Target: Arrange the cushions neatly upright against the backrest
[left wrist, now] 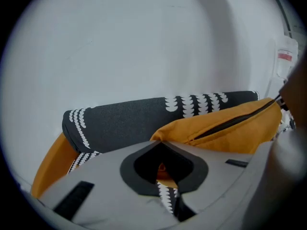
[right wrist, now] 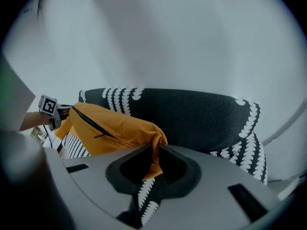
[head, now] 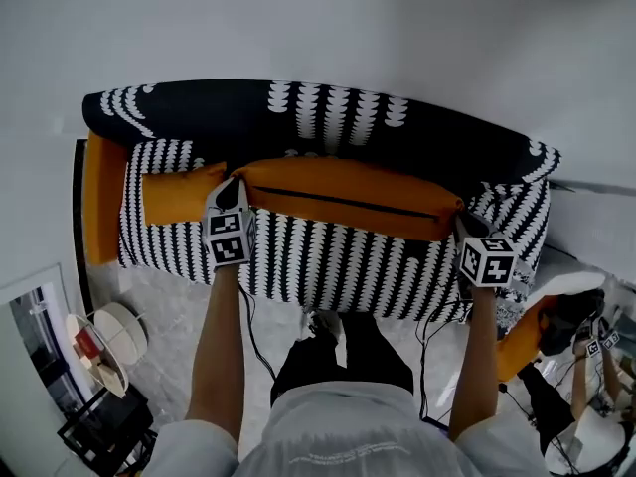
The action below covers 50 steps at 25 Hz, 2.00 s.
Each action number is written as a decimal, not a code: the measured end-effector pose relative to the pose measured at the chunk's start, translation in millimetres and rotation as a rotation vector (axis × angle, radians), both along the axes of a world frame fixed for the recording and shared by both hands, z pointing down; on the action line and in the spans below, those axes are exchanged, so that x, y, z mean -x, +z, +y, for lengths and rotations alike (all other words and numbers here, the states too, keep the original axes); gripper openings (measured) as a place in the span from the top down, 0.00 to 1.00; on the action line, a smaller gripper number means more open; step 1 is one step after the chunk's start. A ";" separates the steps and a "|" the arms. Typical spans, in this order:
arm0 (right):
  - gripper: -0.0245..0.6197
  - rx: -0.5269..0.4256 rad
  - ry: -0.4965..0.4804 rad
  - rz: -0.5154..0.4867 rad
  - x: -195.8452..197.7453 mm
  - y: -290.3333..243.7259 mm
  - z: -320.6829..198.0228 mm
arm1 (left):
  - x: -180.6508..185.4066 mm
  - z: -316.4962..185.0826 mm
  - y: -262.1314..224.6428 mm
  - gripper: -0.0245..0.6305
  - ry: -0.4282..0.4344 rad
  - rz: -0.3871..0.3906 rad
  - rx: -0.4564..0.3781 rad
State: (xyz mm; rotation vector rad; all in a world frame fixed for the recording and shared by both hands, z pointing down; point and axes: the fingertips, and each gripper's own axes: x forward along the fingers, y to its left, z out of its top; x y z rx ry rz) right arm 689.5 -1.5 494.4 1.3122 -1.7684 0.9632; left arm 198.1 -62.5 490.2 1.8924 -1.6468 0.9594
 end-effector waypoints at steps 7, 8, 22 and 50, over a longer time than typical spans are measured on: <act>0.88 -0.051 0.019 0.048 -7.9 -0.8 -48.7 | -5.6 -51.4 -0.3 0.93 -0.052 0.003 -0.034; 0.89 -0.056 0.028 0.049 -9.0 0.0 -54.3 | -6.3 -56.8 -0.3 0.93 -0.060 0.006 -0.038; 0.88 -0.121 0.098 0.105 -31.0 -1.2 -101.4 | -18.9 -110.1 -18.4 0.92 -0.132 0.087 -0.157; 0.84 -0.502 -0.311 0.112 170.2 -149.3 -49.0 | 82.6 102.2 -148.1 0.90 -0.272 0.147 -0.337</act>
